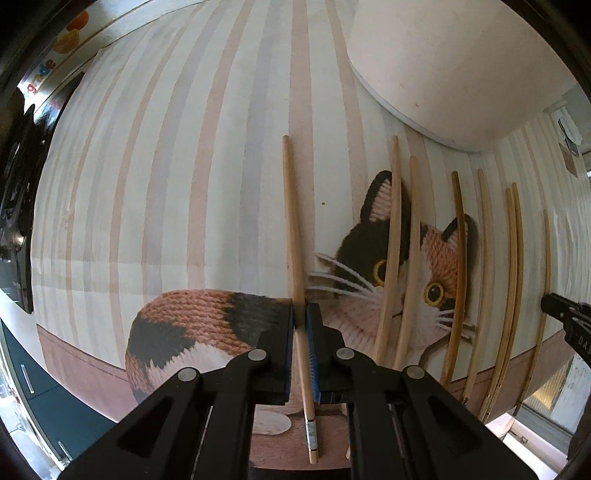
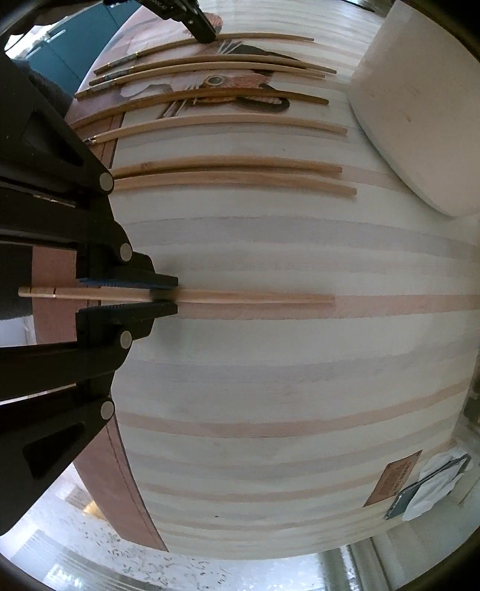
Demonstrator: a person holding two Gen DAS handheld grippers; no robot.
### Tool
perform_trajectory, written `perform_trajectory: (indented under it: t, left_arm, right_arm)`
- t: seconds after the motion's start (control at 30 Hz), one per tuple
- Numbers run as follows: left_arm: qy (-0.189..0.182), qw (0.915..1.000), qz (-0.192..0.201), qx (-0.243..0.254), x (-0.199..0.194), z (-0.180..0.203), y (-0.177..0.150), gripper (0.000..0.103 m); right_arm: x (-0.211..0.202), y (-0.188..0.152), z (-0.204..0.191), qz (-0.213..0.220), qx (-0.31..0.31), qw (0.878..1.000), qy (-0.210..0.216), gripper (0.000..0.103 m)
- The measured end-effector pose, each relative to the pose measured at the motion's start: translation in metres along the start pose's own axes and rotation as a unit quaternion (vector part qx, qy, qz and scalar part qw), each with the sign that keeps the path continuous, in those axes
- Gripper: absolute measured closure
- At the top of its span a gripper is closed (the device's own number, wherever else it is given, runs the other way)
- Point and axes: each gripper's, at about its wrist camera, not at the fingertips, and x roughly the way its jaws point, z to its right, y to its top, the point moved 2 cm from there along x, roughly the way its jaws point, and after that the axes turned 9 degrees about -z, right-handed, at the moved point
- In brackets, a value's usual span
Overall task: Organize utensils
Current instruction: 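Close the left tool on a chopstick while the right tool grasps another chopstick, then lift both held chopsticks and carry them over the utensil holder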
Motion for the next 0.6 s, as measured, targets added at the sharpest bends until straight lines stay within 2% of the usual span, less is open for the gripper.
perform_trajectory:
  t: [0.27, 0.47, 0.6]
  left_arm:
    - [-0.002, 1.0000, -0.004, 0.004, -0.001, 0.001, 0.004, 0.097]
    - [-0.003, 1.0000, -0.004, 0.006, -0.001, -0.001, 0.003, 0.097]
    - [-0.002, 1.0000, -0.004, 0.006, -0.001, -0.002, 0.003, 0.097]
  right_arm:
    - [-0.003, 0.005, -0.035, 0.018, -0.002, 1.000, 0.002, 0.095]
    - [-0.005, 0.011, -0.038, 0.012, 0.006, 1.000, 0.018, 0.094]
    - [-0.011, 0.016, -0.027, 0.014, 0.001, 1.000, 0.011, 0.094]
